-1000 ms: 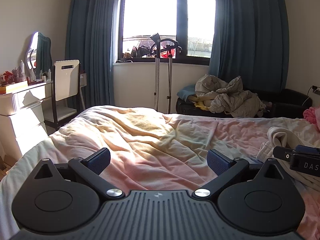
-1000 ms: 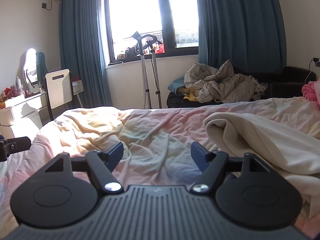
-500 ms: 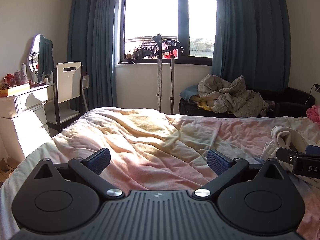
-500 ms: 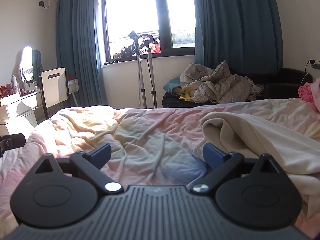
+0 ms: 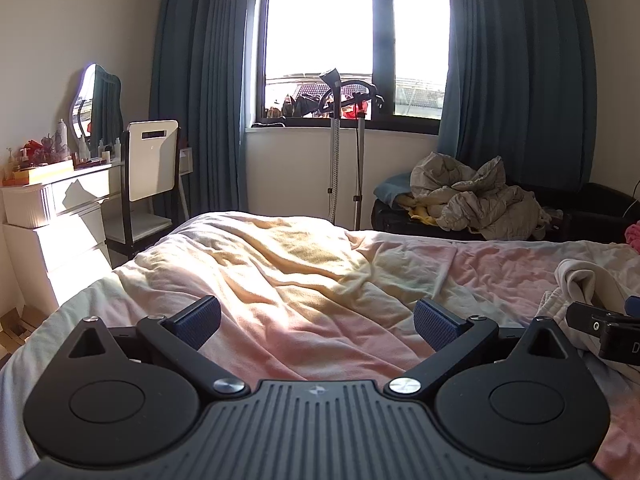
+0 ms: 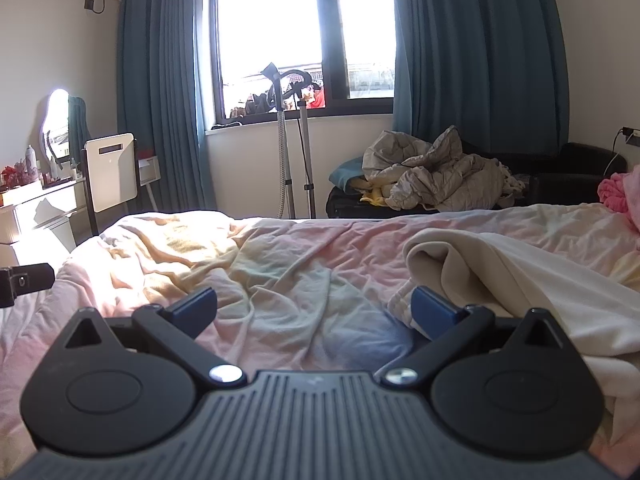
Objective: Fold clothes
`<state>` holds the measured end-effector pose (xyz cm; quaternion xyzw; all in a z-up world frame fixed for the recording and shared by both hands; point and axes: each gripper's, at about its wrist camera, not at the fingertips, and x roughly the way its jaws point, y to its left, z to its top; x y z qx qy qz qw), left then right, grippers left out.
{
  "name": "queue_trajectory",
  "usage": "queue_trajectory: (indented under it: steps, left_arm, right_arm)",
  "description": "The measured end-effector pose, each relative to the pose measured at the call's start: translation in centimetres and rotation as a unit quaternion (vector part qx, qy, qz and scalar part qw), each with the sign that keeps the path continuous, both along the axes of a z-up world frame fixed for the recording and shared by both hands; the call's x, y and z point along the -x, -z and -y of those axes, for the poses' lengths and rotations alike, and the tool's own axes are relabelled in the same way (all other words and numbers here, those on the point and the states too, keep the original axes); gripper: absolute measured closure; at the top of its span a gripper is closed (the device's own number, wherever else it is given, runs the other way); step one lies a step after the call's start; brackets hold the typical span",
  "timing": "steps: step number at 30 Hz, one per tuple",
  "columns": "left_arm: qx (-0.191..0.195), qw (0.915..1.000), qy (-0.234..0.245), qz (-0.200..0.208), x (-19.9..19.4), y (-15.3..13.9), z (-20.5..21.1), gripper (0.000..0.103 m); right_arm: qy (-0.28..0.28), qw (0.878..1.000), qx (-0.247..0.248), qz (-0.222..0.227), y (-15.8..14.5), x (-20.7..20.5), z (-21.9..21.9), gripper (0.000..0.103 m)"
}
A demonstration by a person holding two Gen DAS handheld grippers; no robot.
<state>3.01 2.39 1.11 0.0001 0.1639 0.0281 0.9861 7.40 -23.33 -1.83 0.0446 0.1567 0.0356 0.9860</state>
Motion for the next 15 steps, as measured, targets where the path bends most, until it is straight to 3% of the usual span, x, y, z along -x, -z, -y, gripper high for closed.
queue_trajectory:
  steps: [15]
  left_arm:
    - [-0.013,0.9999,0.002,-0.010,-0.23,0.63,0.21,0.000]
  right_arm:
    - [0.001,1.000,-0.010,-0.003,-0.07,0.03,0.12,0.000]
